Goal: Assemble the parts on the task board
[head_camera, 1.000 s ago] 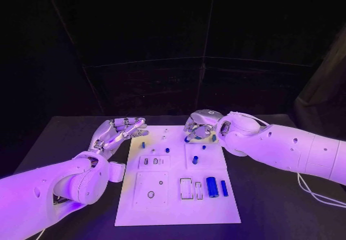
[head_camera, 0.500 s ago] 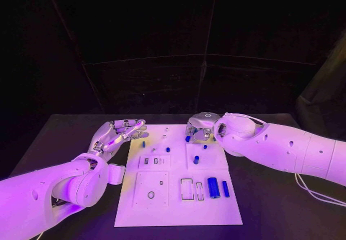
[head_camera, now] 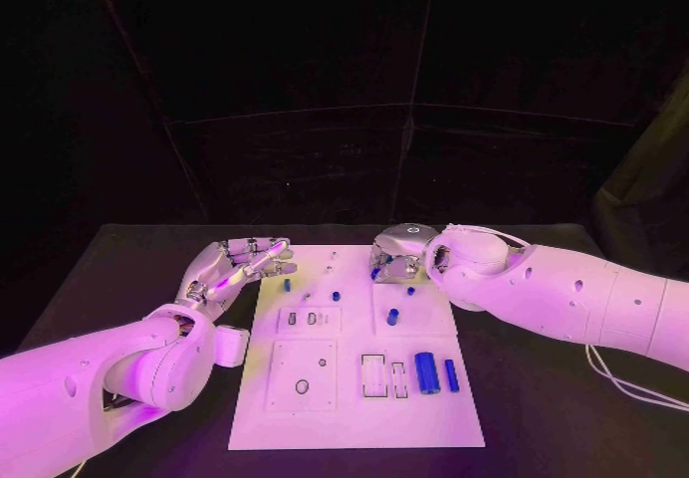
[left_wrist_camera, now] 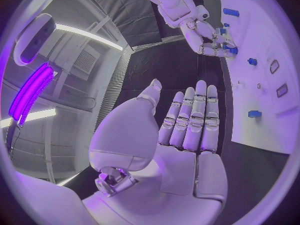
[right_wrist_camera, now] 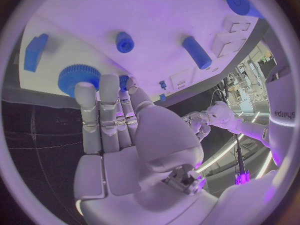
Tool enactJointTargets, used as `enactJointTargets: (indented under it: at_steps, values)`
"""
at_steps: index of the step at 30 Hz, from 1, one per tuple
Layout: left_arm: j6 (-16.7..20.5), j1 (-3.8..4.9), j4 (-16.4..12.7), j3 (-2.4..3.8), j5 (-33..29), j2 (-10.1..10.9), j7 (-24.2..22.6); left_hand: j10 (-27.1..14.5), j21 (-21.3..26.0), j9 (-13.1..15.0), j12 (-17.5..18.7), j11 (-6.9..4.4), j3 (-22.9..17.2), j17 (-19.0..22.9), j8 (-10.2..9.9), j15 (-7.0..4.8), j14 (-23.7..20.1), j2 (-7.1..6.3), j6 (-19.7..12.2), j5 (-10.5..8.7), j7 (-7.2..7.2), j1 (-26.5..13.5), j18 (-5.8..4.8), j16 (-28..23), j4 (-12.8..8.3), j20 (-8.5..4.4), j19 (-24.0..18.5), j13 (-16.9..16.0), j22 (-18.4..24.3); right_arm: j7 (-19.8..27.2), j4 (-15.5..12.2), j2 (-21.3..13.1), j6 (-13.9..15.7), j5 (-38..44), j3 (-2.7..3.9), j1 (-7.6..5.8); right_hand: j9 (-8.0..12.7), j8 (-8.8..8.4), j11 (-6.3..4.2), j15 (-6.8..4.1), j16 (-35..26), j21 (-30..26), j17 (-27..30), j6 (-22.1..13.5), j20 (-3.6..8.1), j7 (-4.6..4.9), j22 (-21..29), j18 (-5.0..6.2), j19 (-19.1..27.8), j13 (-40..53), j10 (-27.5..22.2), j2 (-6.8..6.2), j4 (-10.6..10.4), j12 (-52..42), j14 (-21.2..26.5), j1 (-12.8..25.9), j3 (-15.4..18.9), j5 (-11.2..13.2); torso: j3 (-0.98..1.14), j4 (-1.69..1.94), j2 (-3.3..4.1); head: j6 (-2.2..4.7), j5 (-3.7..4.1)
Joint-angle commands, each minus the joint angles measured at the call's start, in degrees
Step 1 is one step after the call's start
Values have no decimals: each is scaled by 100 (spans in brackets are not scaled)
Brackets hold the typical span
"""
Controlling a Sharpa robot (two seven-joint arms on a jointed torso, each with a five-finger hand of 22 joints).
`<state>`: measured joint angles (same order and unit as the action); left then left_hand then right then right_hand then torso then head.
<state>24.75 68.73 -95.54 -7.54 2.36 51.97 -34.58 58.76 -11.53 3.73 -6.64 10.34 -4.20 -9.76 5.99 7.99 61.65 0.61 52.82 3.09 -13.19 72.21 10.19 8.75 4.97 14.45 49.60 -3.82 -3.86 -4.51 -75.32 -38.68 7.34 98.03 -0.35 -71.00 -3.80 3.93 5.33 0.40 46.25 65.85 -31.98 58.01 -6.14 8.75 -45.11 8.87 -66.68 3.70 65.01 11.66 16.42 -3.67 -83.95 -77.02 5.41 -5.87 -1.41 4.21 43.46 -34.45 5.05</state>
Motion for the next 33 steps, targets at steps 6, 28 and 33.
enactJointTargets:
  at_steps: [6, 28, 33]
  values:
    - [-112, 10, 12, 5, 37, -1, 29, -38, 38, -4, 15, 24, -11, 7, -41, 12, -43, 66, -1, -9, -54, 22, 40, -36, -57, 29, -2, 7, 6, 36, 16, 17, -155, -70, 5, -14, -3, -4, -23, -44, 382, 243, -375, 81, 5, 12, -342, -132, -161, -7, 111, 103, 12, -17, -70, -16, -140, 51, -2, -5, 31, -11, -18]
    - [-177, 11, 18, 5, 37, 13, 108, -59, 72, -3, 46, 33, -48, 1, -74, 20, -45, 112, -19, -9, -63, 86, 40, -81, -140, 38, -1, 6, 7, -26, -90, 79, 1385, -191, 114, -14, 8, -28, 4, -21, 1079, 822, -920, 265, -18, 84, -1069, -222, -272, -9, 321, -218, 2, 10, 45, -214, -1257, 126, -29, 3, 65, 65, -27]
    - [-190, 12, 14, 5, 37, 5, 105, -60, 77, -3, 50, 33, -56, 0, -78, 21, -44, 119, -19, -8, -63, 98, 41, -87, -155, 39, 0, 5, 7, -72, 72, 230, 1592, -219, 144, -19, 7, -26, 8, -11, 1143, 863, -944, 250, -31, 93, -1108, -222, -251, -7, 302, -349, 5, 5, 65, -111, -1486, 131, -29, 29, 76, 76, -23]
